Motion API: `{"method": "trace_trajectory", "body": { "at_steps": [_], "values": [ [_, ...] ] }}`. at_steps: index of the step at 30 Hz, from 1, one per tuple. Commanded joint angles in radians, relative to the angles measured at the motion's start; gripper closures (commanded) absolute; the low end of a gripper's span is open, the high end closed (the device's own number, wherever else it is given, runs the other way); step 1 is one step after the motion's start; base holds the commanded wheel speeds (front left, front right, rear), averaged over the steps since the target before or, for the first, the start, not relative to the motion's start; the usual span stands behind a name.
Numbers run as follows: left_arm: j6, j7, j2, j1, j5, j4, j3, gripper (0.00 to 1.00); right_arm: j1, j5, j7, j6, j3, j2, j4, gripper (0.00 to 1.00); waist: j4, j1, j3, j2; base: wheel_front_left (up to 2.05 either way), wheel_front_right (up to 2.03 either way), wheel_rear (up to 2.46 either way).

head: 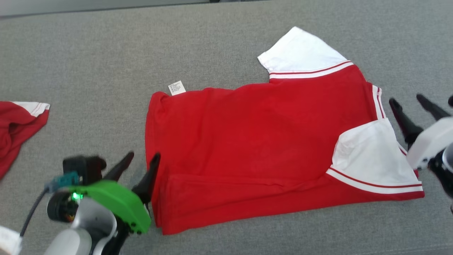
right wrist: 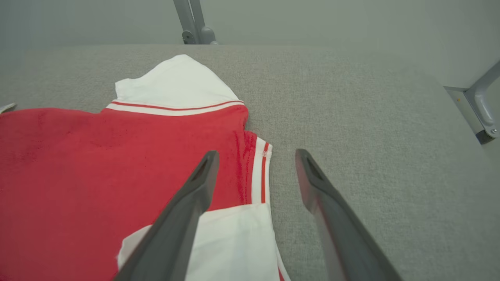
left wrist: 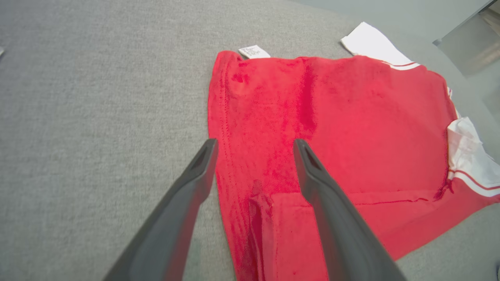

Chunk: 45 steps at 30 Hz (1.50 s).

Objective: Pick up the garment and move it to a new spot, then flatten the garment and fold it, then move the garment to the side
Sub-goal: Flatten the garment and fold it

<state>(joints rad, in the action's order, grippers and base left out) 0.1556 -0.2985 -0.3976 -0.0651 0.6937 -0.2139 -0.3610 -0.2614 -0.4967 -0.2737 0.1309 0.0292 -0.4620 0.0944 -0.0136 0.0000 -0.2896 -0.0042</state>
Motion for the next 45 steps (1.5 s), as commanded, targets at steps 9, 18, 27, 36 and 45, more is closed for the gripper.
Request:
{"method": "trace_trajectory", "body": {
  "at_steps": [9, 18, 27, 36, 45],
  "values": [
    [-0.121, -0.122, 0.11, -0.52, -0.012, 0.306, -0.09, 0.0, -0.459, 0.117, -0.067, 0.0, 0.132, -0.013, 0.154, 0.0, 0.119, 0.0, -0.256, 0.0042, 0.0, 0.0, 0.0],
    [-0.193, -0.116, 0.18, -0.679, -0.042, 0.546, -0.162, 0.0, -0.686, 0.128, 0.027, -0.001, 0.321, -0.007, 0.464, 0.0, 0.18, 0.0, -0.299, 0.0042, 0.0, 0.0, 0.0],
    [-0.223, -0.104, 0.22, -0.732, -0.041, 0.626, -0.191, 0.0, -0.758, 0.129, 0.099, -0.001, 0.407, -0.02, 0.645, 0.0, 0.194, 0.0, -0.303, 0.0042, 0.0, 0.0, 0.0],
    [-0.255, -0.127, 0.235, -0.725, -0.014, 0.67, -0.234, 1.0, -0.789, 0.02, 0.086, -0.001, 0.52, -0.005, 0.716, 1.0, 0.174, 0.0, -0.293, 0.0042, 0.0, 0.0, 0.0],
    [-0.248, -0.046, 0.206, -0.704, -0.006, 0.659, -0.209, 1.0, -0.809, -0.102, 0.23, -0.001, 0.544, -0.043, 0.676, 1.0, 0.139, 0.0, -0.219, 0.0042, 0.0, 0.0, 0.0]
  ]
}}
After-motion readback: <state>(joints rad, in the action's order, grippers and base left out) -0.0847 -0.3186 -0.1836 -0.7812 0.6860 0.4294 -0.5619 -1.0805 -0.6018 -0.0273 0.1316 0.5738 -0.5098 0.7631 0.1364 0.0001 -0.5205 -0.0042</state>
